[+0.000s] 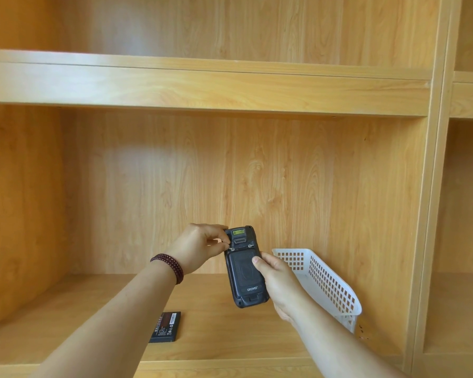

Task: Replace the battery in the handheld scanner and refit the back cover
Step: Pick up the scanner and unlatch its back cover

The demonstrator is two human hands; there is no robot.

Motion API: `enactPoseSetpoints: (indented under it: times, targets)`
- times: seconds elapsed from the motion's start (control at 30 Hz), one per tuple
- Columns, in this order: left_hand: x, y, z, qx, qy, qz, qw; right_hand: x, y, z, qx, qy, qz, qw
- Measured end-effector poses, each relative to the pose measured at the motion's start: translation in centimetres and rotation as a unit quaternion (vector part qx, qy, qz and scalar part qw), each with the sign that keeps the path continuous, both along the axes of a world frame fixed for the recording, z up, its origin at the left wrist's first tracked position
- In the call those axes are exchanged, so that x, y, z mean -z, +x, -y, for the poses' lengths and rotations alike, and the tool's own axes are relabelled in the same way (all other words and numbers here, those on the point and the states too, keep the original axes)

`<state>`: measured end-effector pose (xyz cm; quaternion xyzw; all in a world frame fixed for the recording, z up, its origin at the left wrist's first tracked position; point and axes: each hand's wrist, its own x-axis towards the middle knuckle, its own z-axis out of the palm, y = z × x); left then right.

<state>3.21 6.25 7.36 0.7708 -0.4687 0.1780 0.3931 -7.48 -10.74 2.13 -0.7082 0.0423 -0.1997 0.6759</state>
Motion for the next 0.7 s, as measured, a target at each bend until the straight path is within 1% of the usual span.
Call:
enactPoseSetpoints:
  times: [0.1,0.23,0.4,0.7]
  targets:
    - [-0.03,0.21,-0.02,-0.004,0.013,0.012,1.0,0.23,0.12,-0.15,0.007,-0.005,0.003,1.0]
    - [0.17,0.47,0.06,-0.012,0.013,0.066,0.998,0.38,0.33,-0.36,0.007,-0.011,0.008,1.0]
    - [0.31,0.55,-0.11,0.003,0.025,0.128,0.991,0.61,0.46,-0.5,-0.002,0.005,0.016,1.0]
    - [0.37,0.76,0.41,-0.001,0.03,0.116,0.993,0.85,0.42,-0.69,-0.002,0.03,0.033,0.999]
